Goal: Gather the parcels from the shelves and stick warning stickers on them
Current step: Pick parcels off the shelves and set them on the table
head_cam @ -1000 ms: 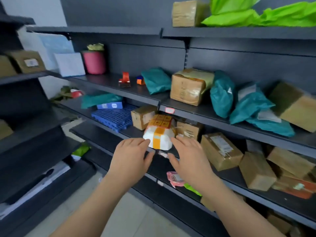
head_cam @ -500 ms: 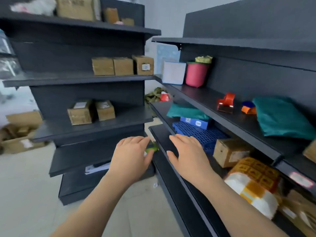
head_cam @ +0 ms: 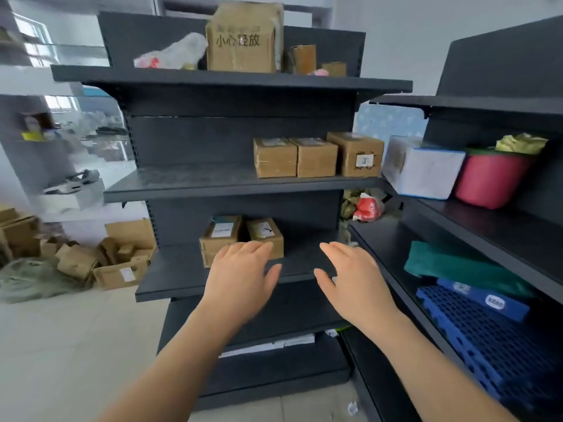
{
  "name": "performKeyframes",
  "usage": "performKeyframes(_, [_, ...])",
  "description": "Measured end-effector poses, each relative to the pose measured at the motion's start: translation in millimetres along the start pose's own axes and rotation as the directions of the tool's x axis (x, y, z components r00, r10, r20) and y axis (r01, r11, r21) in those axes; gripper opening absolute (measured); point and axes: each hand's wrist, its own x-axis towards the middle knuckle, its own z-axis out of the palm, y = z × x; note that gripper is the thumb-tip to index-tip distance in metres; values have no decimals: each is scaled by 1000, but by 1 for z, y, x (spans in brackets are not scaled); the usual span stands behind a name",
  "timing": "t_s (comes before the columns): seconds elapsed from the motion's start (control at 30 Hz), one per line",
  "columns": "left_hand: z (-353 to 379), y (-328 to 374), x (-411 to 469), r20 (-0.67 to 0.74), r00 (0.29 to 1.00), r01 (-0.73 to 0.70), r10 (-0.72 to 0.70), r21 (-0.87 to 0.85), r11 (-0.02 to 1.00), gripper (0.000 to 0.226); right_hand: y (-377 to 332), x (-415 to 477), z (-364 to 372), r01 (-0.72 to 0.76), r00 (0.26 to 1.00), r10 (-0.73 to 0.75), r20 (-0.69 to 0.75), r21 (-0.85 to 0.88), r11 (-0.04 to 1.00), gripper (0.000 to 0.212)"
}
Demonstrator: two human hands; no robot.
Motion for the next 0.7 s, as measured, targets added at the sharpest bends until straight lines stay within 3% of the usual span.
performKeyframes(0.33, [33,-72,147,-43,999,15,-13,61,998,43,11,158,41,21,1000,-21,-4,28,999,51])
performKeyframes(0.7, [84,-106,327,-80,991,111,-106,56,992,44,62,353,70,61,992,-62,-108,-8,998,50])
